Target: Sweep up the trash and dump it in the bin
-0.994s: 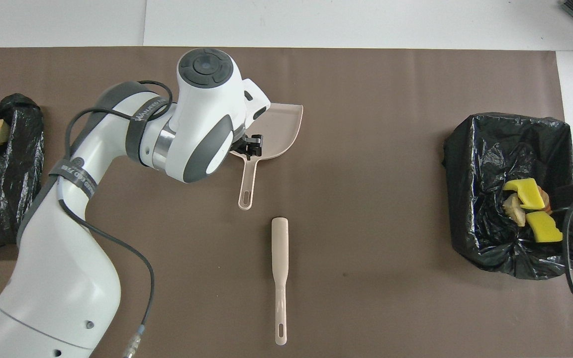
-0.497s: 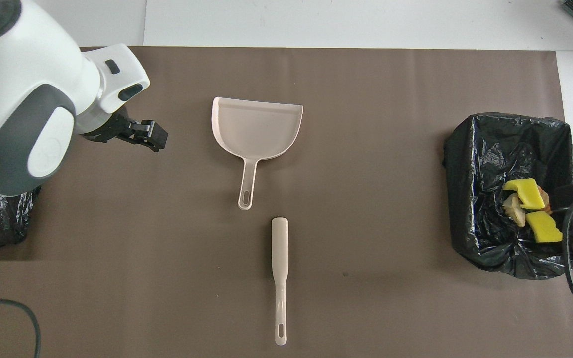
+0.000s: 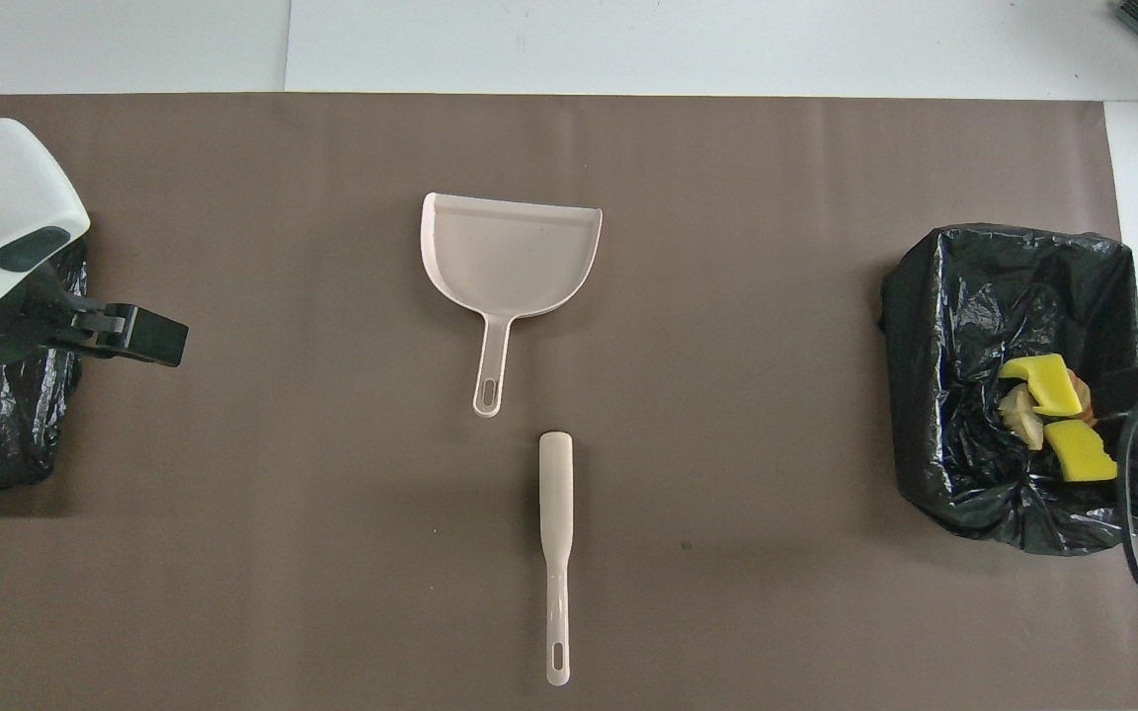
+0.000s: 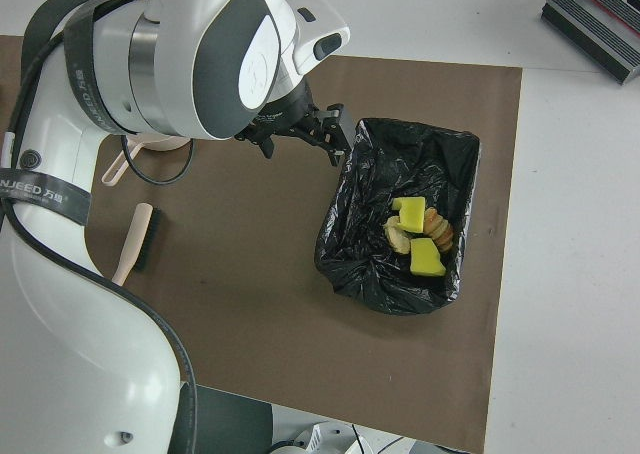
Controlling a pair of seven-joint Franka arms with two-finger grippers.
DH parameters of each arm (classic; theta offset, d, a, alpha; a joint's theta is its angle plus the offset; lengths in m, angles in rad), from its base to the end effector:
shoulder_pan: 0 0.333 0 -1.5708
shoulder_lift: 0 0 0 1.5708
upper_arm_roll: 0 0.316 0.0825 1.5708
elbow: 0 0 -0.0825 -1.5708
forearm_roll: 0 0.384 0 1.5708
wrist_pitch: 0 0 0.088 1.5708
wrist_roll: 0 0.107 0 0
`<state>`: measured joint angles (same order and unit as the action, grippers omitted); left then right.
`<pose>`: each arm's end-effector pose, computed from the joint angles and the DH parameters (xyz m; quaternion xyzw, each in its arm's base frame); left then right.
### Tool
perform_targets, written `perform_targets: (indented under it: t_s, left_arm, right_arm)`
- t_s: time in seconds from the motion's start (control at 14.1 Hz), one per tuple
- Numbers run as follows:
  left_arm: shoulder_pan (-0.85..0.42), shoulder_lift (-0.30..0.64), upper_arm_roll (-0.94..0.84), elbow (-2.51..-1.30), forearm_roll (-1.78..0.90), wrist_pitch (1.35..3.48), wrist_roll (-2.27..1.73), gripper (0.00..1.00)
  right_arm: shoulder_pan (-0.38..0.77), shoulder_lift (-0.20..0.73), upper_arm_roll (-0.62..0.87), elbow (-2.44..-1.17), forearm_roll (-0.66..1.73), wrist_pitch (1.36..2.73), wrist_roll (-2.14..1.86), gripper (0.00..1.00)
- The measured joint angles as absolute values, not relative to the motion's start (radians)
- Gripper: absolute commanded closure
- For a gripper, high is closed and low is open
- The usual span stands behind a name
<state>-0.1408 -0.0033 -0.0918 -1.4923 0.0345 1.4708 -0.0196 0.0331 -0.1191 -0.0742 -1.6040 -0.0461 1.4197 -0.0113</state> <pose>0.5297 -0.1215 0.6543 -0.9943 0.1047 0.0069 0.0183 0.5001 -0.0287 0.6591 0.9991 -0.0172 -0.0332 0.0176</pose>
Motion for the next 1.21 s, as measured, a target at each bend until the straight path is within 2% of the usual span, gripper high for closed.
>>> perform_targets:
  t_s: [0.43,0.71,1.21]
  left_arm:
    - [-0.134,-0.003,-0.082,-1.465,-0.002,1.439,-0.020,0.00]
    - [-0.078,0.000,-0.063,-1.446,-0.002,1.405,0.008,0.00]
    - [-0.102,0.001,-0.026,-1.432,-0.003,1.360,0.054,0.00]
  right_arm:
    - [0.033,-0.119,-0.074,-1.604,-0.045,1.420,-0.011,0.00]
    - [0.033,-0.119,-0.074,-1.604,-0.045,1.420,-0.011,0.00]
    - [0.033,-0.119,-0.074,-1.604,-0.045,1.420,-0.011,0.00]
